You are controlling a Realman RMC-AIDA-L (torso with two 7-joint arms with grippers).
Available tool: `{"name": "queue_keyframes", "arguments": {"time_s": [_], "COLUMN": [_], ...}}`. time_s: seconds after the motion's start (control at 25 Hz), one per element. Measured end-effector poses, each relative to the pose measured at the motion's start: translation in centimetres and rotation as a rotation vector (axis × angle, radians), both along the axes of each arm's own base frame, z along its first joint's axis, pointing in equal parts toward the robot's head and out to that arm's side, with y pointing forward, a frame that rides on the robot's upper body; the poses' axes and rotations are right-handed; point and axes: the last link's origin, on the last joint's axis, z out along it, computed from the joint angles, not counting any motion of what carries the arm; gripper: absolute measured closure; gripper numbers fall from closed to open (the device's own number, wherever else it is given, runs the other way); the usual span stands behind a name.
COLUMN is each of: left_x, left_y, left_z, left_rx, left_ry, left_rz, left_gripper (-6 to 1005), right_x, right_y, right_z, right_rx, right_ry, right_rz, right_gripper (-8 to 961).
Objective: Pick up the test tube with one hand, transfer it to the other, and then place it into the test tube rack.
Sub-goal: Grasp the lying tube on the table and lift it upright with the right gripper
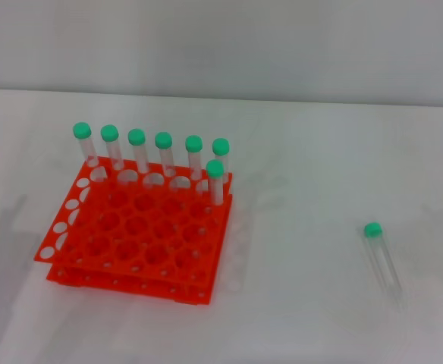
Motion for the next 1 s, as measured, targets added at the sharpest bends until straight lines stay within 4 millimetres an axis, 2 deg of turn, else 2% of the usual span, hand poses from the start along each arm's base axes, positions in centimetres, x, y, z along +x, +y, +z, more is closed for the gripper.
{"name": "queue_keyframes", "arguments": {"time_s": [0.2, 0.24, 0.28, 0.36, 0.64, 0.84, 1.0], "left_x": [-0.3, -0.4, -0.4, -0.5, -0.7, -0.8, -0.9], "left_y": [-0.1, -0.1, -0.1, 0.0, 0.3, 0.3, 0.2], "left_z": [0.1, 0.1, 0.1, 0.0, -0.1, -0.2, -0.2], "left_rx": [0.004, 0.001, 0.001, -0.002, -0.013, -0.018, -0.018], "left_ry": [-0.006, -0.007, -0.007, -0.007, -0.006, -0.007, -0.007], "left_rz": [0.02, 0.027, 0.027, 0.031, 0.049, 0.059, 0.061], "left_gripper": [142, 142, 142, 142, 143, 143, 144], "right_x": [-3.3, -4.7, -4.7, -6.0, -10.4, -12.5, -13.6], "right_y": [1.7, 2.2, 2.2, 2.5, 2.5, 2.0, 1.9], "right_z": [-0.2, -0.7, -0.7, -1.6, -6.3, -10.2, -12.1], "right_rx": [-0.139, -0.165, -0.165, -0.195, -0.323, -0.404, -0.414], "right_ry": [-0.253, -0.345, -0.345, -0.399, -0.482, -0.538, -0.586], "right_rz": [-0.153, -0.197, -0.197, -0.214, -0.171, -0.137, -0.135], "right_gripper": [120, 121, 121, 122, 125, 128, 129]}}
